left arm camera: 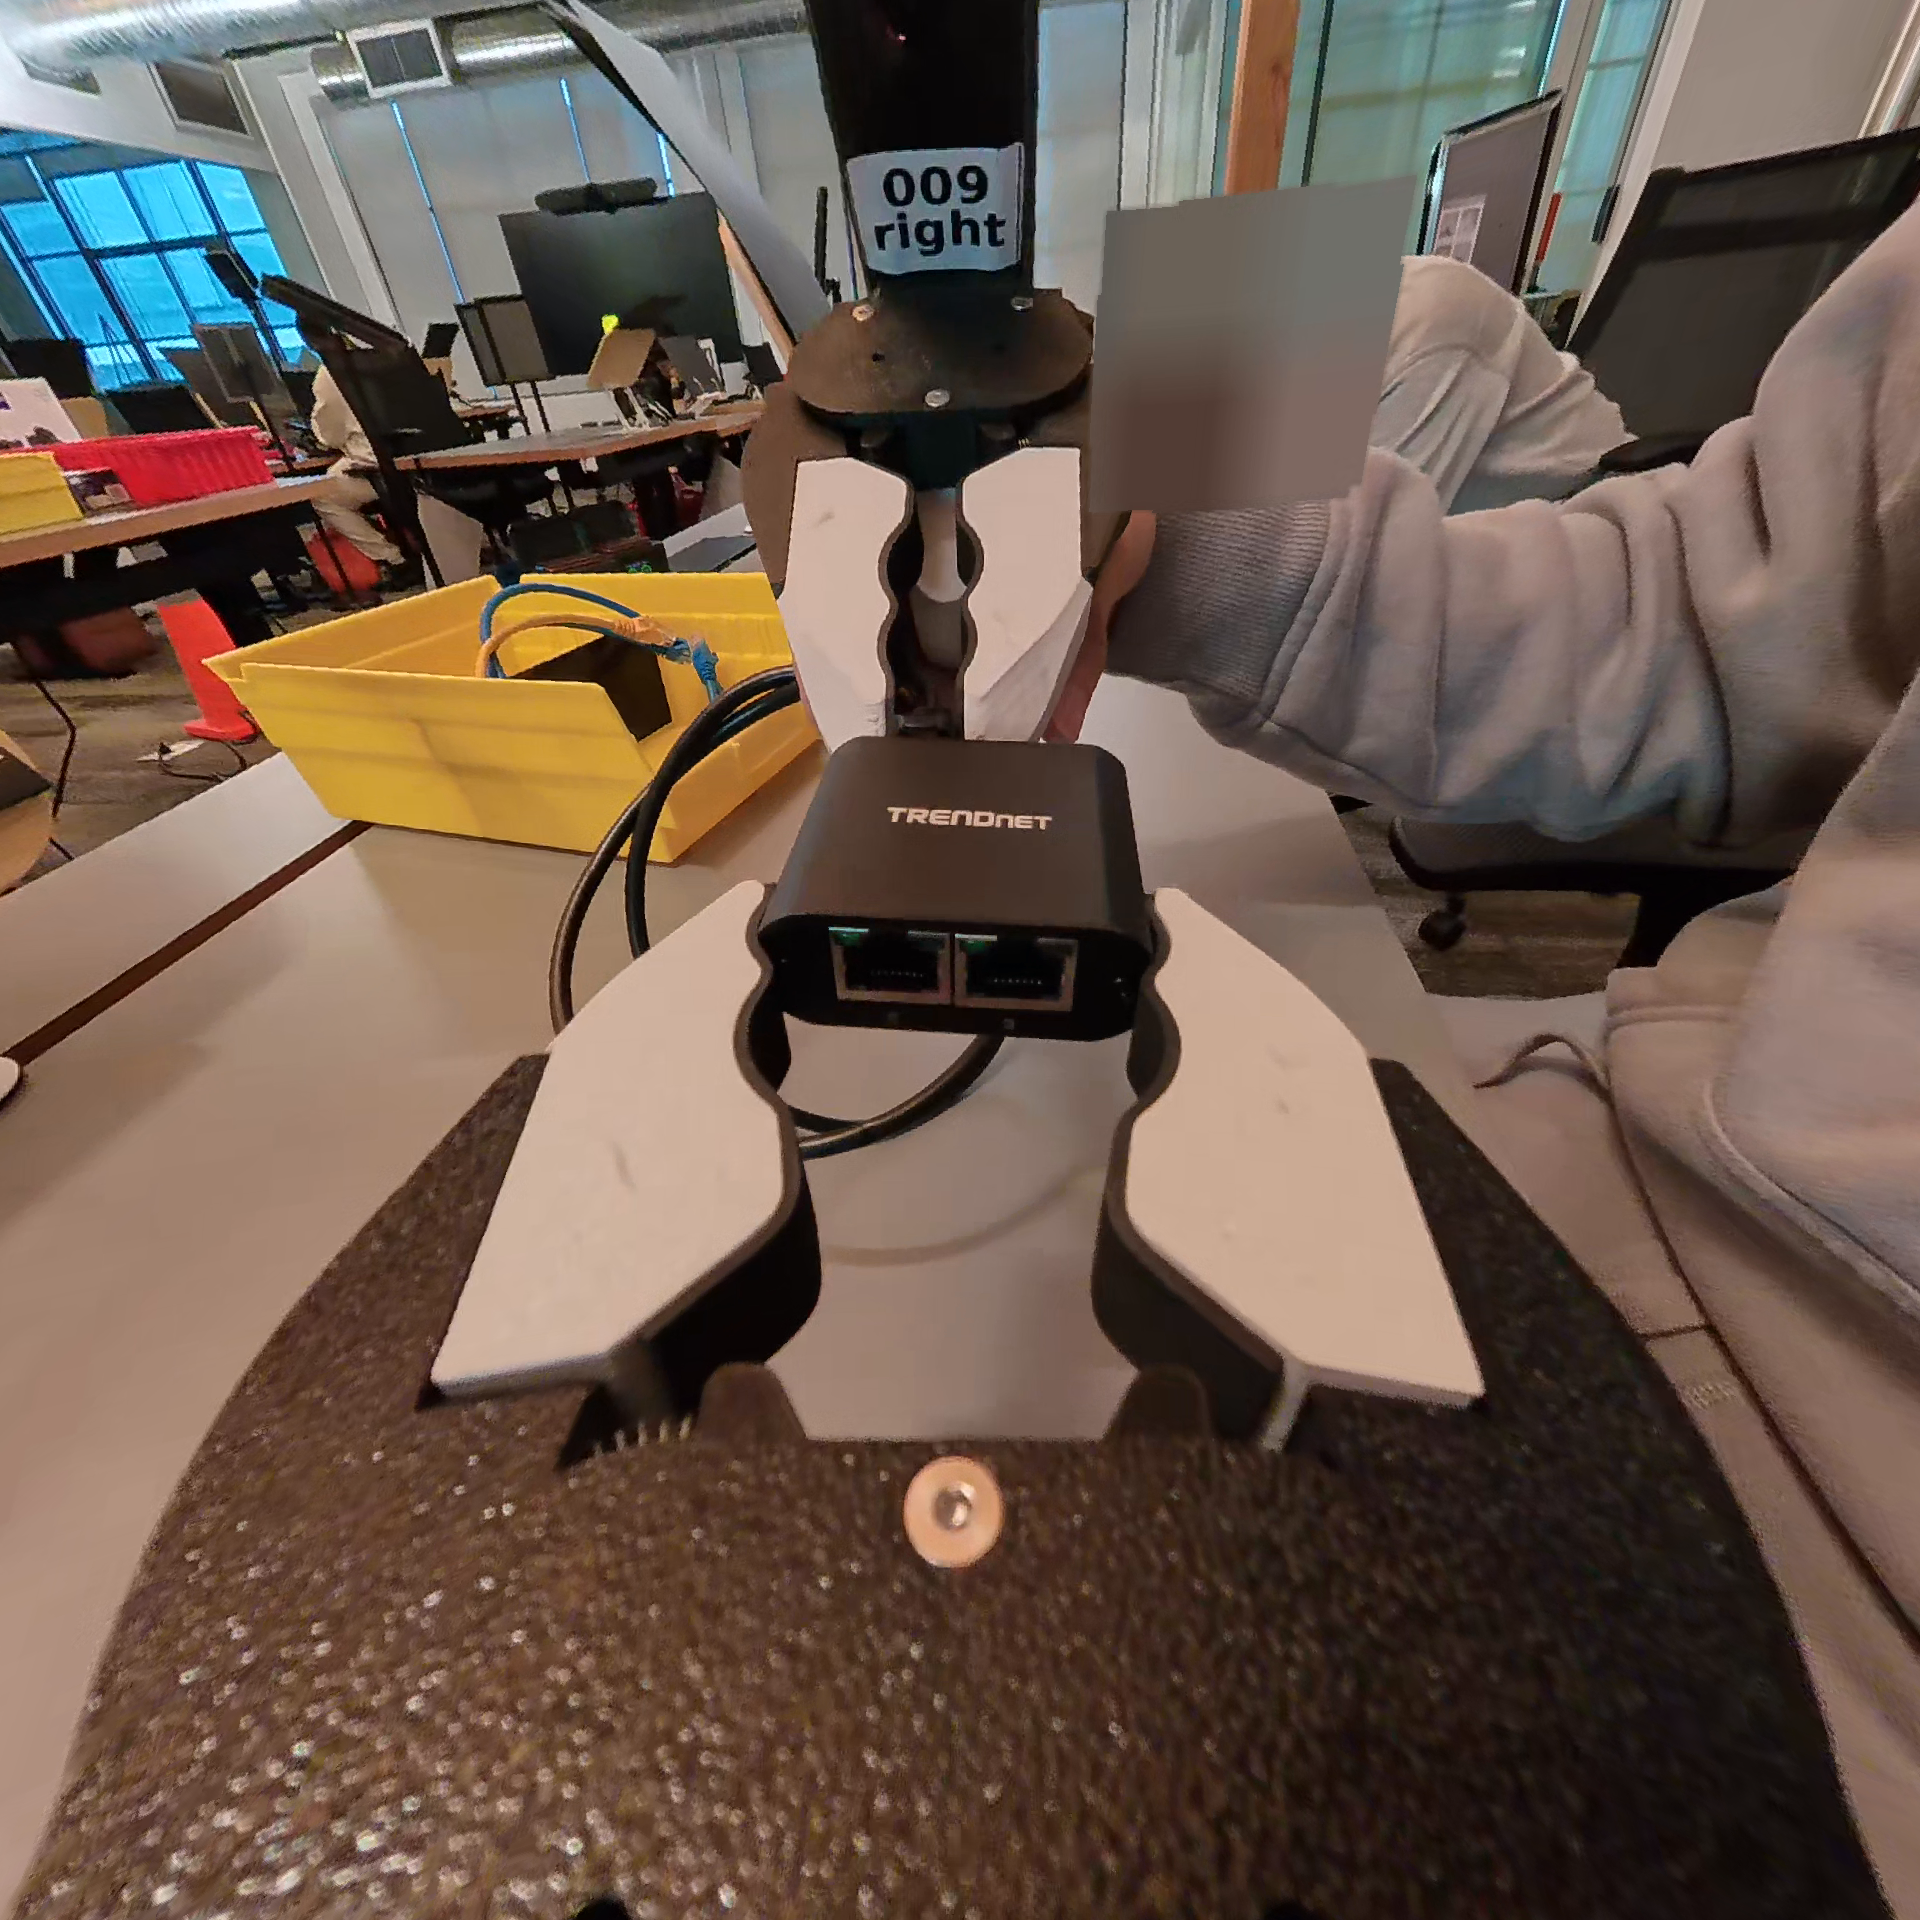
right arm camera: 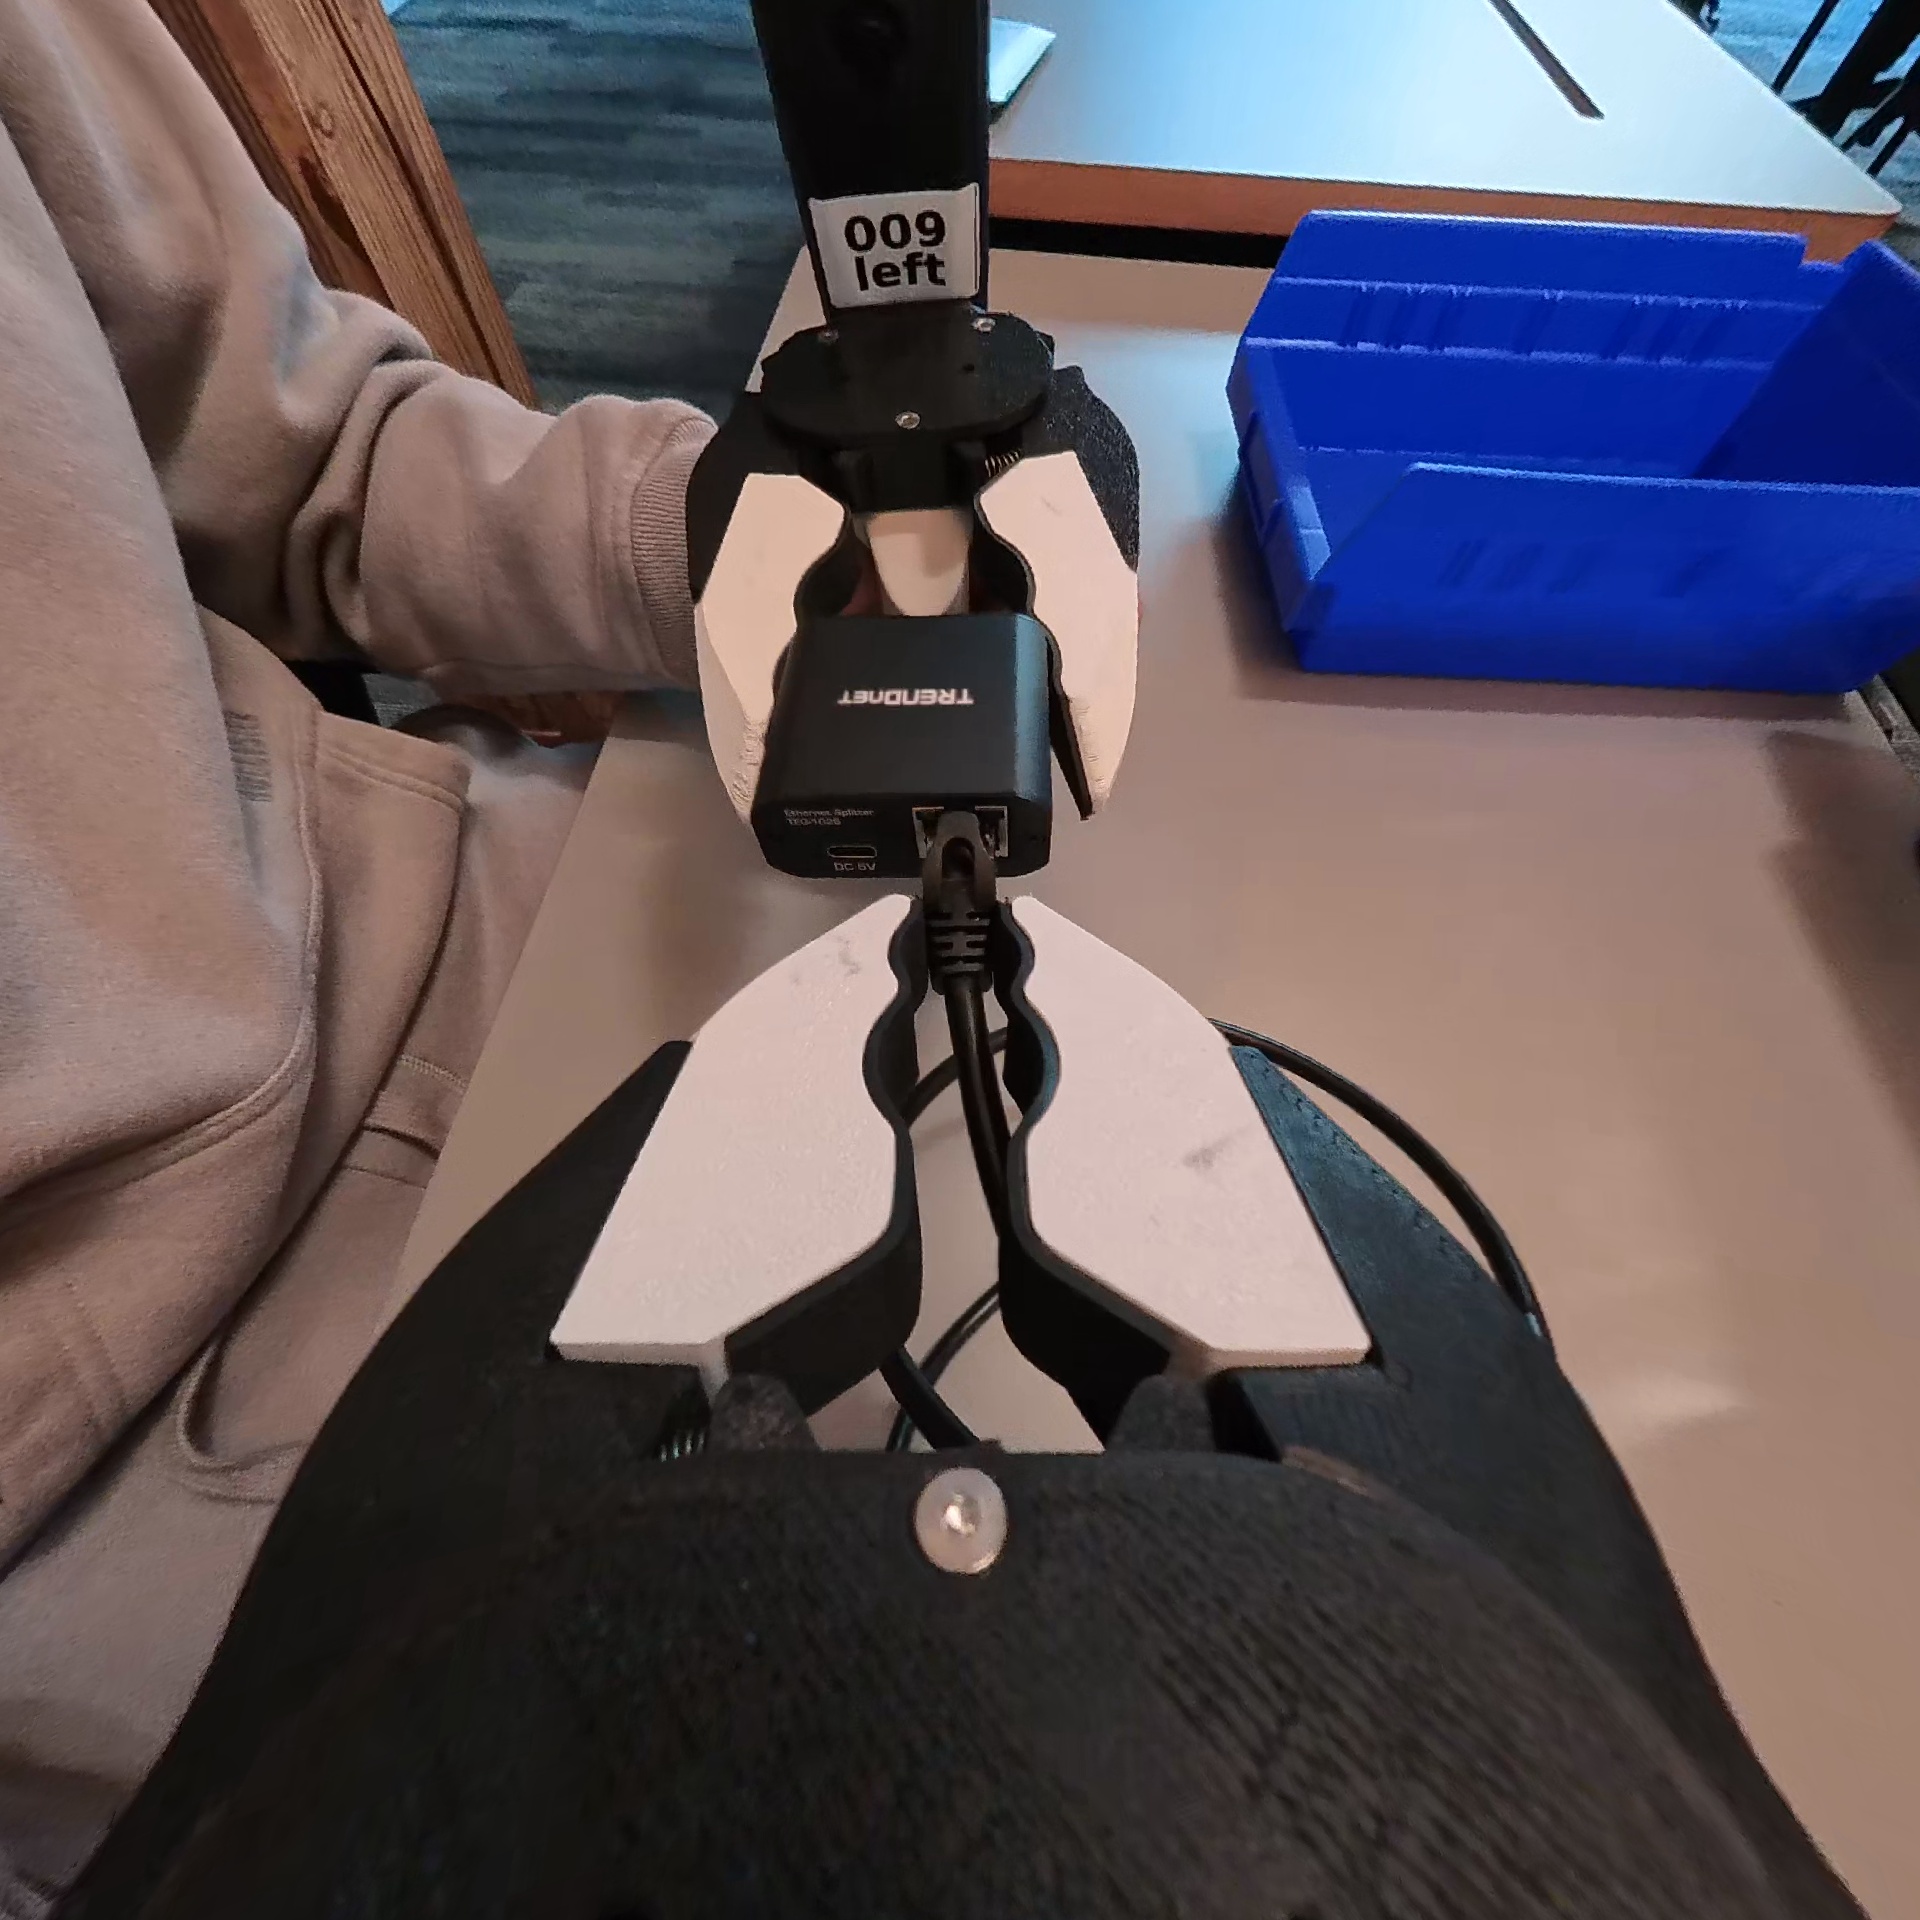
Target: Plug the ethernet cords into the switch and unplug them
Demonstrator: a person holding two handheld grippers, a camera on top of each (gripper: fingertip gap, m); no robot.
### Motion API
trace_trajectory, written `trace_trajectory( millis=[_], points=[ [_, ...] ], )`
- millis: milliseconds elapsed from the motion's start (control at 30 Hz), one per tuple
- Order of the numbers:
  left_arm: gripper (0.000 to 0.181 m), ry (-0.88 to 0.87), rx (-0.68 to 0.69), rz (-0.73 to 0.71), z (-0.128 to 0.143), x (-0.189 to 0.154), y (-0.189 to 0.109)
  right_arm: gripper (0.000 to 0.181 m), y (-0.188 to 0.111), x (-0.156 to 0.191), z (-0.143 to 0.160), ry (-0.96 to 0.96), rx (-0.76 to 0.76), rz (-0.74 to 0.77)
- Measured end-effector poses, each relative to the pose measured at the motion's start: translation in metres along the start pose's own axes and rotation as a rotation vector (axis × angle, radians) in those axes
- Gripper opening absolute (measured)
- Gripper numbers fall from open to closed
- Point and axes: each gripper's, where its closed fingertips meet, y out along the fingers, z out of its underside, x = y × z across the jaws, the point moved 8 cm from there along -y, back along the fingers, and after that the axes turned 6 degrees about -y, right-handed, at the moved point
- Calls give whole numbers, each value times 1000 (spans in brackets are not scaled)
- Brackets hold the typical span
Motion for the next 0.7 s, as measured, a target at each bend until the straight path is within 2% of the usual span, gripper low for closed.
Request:
trace_trajectory(
  millis=[133, 400, 600, 633, 700],
  points=[
    [63, -5, -40, -7, -2, -1, 1, 11, -2, -1, 0, -1, -12, -4],
    [62, 15, 5, -31, 0, 0, 4, 12, -2, -4, 2, -12, 27, -9],
    [62, 54, 5, -112, 1, 4, 5, 13, -2, -11, 7, 13, -13, 61],
    [62, 63, -2, -133, 2, 5, 6, 18, -3, -13, 7, 28, -37, 94],
    [62, 85, 11, -176, 5, 7, 8, 47, -11, -19, 2, 81, -115, 213]
  ],
)
